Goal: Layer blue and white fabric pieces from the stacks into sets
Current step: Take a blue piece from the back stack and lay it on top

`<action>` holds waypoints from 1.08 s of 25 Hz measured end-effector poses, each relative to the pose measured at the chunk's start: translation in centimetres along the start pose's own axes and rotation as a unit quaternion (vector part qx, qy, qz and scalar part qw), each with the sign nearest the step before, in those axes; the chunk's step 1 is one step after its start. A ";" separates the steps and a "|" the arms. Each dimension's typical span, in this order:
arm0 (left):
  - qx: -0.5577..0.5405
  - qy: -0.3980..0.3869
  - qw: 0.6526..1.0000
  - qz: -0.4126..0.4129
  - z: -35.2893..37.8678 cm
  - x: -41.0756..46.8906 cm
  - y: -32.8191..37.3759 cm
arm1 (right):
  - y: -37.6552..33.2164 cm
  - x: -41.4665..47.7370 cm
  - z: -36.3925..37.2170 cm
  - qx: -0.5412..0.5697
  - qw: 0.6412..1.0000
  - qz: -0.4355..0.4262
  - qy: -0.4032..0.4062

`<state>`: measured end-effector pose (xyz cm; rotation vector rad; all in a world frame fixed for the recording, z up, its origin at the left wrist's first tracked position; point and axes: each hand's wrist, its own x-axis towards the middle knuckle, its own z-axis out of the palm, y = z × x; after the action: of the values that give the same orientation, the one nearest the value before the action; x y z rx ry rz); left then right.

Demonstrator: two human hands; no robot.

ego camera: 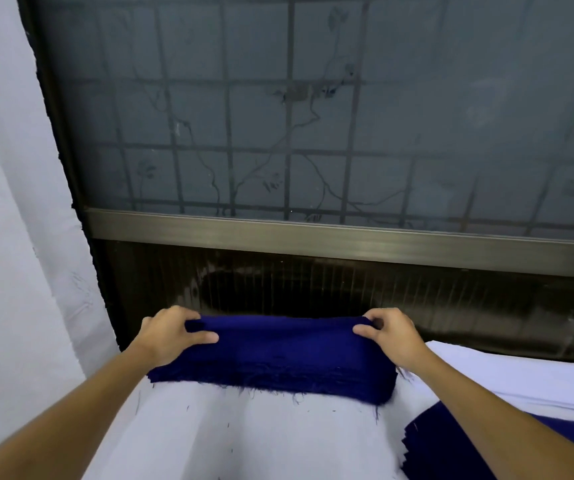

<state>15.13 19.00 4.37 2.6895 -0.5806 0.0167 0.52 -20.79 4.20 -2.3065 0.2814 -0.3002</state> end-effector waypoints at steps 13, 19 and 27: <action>-0.284 0.161 0.942 -0.079 -0.4 -7.3 8.9 | 1.3 -10.2 -7.8 0.160 0.977 0.020 0.137; -0.239 0.167 0.954 -0.074 1.6 -12.5 11.4 | 3.0 -16.4 -9.9 0.144 0.977 0.011 0.156; -0.236 0.162 0.957 -0.048 6.0 -21.1 11.3 | 7.2 -25.1 -9.2 0.149 0.981 0.023 0.125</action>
<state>-9.10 15.57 1.02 2.1828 -0.3032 0.2543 -26.79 -24.53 1.89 -1.9648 0.3879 -0.5709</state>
